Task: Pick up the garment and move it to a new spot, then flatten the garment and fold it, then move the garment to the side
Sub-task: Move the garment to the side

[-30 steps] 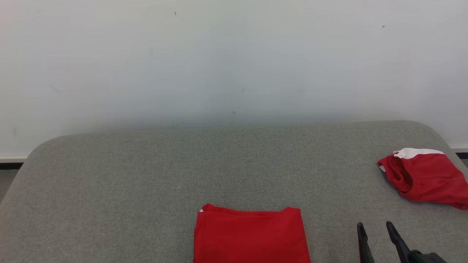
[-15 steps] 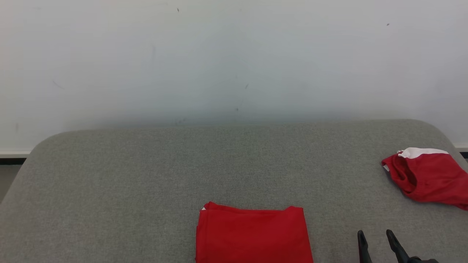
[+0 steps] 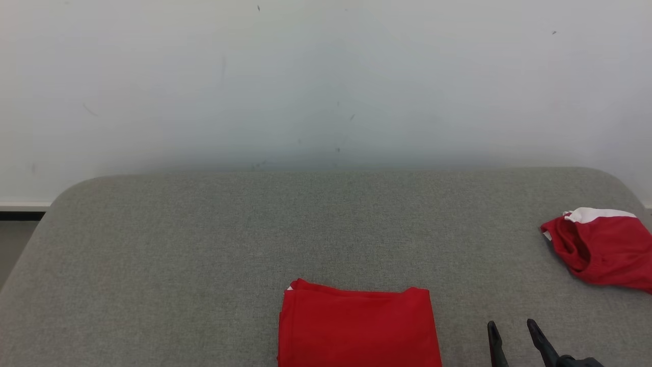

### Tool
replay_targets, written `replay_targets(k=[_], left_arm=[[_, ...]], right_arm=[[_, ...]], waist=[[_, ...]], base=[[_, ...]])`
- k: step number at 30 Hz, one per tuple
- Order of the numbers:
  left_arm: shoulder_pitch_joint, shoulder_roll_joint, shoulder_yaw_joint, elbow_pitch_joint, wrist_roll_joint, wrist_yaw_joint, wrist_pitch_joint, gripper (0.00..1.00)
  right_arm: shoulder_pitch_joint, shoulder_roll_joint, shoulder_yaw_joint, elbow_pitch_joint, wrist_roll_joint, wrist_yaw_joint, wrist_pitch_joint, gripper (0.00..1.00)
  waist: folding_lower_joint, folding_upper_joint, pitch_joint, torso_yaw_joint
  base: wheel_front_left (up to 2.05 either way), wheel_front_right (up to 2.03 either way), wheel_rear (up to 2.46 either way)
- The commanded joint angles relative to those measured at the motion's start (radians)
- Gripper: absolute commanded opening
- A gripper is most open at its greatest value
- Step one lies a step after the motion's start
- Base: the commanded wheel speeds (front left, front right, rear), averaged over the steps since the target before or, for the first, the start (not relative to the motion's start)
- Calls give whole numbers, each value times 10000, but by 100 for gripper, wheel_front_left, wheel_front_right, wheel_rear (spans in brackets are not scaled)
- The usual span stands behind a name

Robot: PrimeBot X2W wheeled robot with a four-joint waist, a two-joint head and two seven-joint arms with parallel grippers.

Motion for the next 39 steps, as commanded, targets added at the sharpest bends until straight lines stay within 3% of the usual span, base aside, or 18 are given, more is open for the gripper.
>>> replay_targets(k=[1,5,9,14,20,27,39], left_arm=[[-14,-24,50,21,89,-11,-56,100],[-46,-74,73,21,155,-48,-56,100],[-155,-131,25,65,207,-87,-56,100],[-278,-149,-131,107,299,-214,-56,100],[-311,-198,-239,155,328,-283,-56,100],[-326,-257,-400,257,344,-387,-55,100],[-644,-319,-693,317,369,-538,-56,100]], right_arm=[[-101,-6,12,54,-63,-4,9,100],[-234,-15,-153,307,151,-5,498,100],[-1238,4,122,818,371,-2,2351,100],[-2107,-13,-231,1638,603,-2,4369,100],[-2619,-19,-478,2212,1001,0,6093,100],[-2517,-8,-390,2348,1356,0,7260,100],[-2849,-1,-640,3155,1503,0,7499,100]], waist=[[0,0,4,15],[0,0,25,51],[0,0,95,143],[0,0,190,460],[0,0,244,887],[0,0,315,1199],[0,0,709,1575]], base=[[0,0,0],[0,0,0],[0,0,0],[0,0,0],[0,0,0],[0,0,0],[0,0,0]])
